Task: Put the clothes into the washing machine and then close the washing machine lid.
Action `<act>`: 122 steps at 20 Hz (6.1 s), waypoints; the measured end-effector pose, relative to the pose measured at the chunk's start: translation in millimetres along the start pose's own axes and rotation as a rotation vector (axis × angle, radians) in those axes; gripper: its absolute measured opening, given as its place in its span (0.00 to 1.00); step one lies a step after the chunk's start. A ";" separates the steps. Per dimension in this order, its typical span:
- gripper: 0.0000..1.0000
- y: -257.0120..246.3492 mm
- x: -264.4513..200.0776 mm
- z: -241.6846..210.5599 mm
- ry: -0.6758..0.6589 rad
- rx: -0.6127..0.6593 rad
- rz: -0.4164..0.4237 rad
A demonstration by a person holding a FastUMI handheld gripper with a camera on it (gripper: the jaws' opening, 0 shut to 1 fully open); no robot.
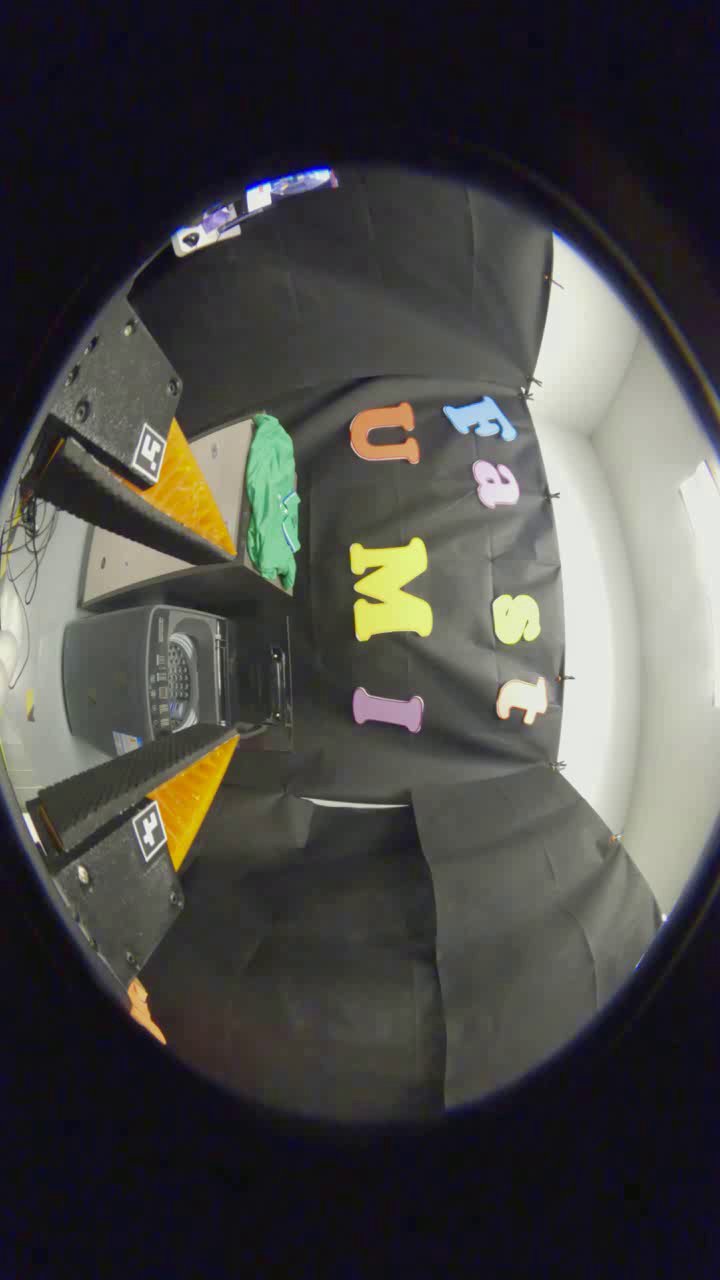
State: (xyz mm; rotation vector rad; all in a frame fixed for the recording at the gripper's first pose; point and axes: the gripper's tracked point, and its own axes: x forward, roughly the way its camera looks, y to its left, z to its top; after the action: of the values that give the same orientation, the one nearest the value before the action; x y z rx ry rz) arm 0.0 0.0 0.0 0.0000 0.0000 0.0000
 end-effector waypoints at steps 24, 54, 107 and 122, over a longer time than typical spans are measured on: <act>1.00 33.2 73.1 39.8 -0.011 0.013 -0.067; 1.00 306.4 500.6 -50.1 0.405 -0.024 0.165; 0.06 278.1 424.5 35.2 0.304 0.068 0.458; 0.06 75.9 309.0 172.5 0.008 0.093 0.314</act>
State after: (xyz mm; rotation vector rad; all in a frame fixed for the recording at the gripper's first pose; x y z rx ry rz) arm 309.0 75.9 172.5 0.0927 0.0081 0.3140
